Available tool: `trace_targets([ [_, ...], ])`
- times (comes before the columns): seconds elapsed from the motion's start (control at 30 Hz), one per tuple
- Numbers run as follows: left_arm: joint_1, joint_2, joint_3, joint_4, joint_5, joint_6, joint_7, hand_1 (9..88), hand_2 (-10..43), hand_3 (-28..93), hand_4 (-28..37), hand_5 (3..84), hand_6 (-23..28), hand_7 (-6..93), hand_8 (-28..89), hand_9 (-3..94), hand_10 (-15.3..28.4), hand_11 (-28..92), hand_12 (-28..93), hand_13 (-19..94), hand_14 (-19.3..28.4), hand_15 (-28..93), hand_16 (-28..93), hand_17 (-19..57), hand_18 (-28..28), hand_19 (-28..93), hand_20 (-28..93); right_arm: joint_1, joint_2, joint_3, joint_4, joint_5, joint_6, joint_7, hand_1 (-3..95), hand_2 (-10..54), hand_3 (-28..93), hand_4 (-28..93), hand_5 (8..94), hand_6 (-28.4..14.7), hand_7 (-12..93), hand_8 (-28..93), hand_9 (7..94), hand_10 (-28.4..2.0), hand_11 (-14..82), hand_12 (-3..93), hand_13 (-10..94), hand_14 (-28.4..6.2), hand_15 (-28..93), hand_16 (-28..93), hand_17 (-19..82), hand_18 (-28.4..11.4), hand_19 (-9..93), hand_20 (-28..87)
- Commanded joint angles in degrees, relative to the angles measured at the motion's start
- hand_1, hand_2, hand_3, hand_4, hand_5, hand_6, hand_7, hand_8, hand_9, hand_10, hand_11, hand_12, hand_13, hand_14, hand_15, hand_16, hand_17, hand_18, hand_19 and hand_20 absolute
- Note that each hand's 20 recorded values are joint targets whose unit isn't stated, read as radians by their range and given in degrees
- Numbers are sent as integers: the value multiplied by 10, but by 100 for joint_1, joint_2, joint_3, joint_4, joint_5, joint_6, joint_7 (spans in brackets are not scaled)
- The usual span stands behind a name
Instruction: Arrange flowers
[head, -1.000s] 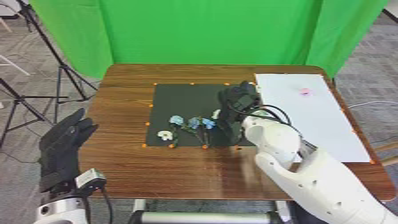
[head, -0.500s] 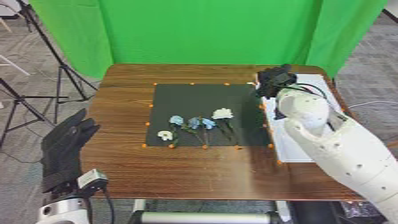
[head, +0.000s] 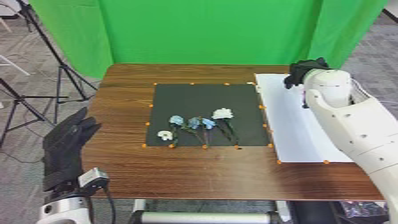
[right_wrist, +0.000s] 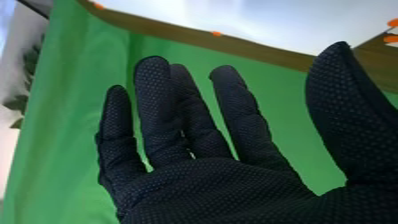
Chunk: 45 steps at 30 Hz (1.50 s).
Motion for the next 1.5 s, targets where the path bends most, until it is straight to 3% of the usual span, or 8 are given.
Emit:
trace_targets([
  [0.03,2,-15,15,-18,58,-51,-56,270,33,820,-177,437,129,163,-105,359,212,431,76,274,283,696,-190,-80,229,568,178,-194,-171,156,84,76,-247,202,181,22,901,-225,373,-72,140,-96,388,-217,165,187,281,-258,780,192,-14,-271,623,383],
  [0.1,14,-15,19,-26,24,-52,-29,270,33,820,-177,436,129,164,-105,359,212,431,76,274,283,696,-190,-80,229,569,178,-231,-226,199,134,-63,-311,140,183,20,903,-227,374,-73,140,-97,389,-217,165,187,281,-258,781,192,-14,-271,622,384],
  [0.13,-5,-38,3,-21,78,-86,-101,270,33,820,-176,436,129,164,-106,359,212,431,76,274,283,696,-190,-80,229,568,178,-245,-209,192,158,-14,-330,163,184,19,903,-228,374,-73,141,-97,389,-217,165,186,282,-258,782,192,-14,-271,622,384],
  [0.47,16,-17,4,-48,46,-52,-27,270,33,821,-176,436,129,164,-106,358,212,432,75,274,283,696,-190,-80,230,568,178,-131,-140,203,420,111,-314,420,193,15,902,-232,380,-73,145,-100,396,-214,168,185,296,-258,795,193,-13,-272,624,391],
  [0.9,-27,-24,29,-33,69,-63,-44,271,33,822,-177,436,129,165,-106,358,211,431,75,274,283,696,-190,-80,230,568,178,-140,-14,212,461,507,-207,734,207,8,900,-238,396,-74,153,-103,406,-214,175,182,321,-251,817,193,-9,-271,630,396],
  [1.3,-22,-53,46,-37,83,-54,-44,271,33,823,-175,436,129,164,-106,358,212,432,74,274,283,697,-191,-80,230,568,178,-229,-83,257,536,594,-178,902,279,-29,899,-258,488,-55,195,-125,525,-173,241,170,434,-206,834,204,18,-263,639,393],
  [1.5,5,-60,37,-46,90,-30,-47,271,33,824,-173,436,129,164,-106,358,211,433,75,274,283,696,-191,-80,230,568,178,-253,60,168,389,540,131,925,293,-40,898,-265,491,-56,199,-128,525,-177,249,168,452,-196,834,212,27,-261,647,389],
])
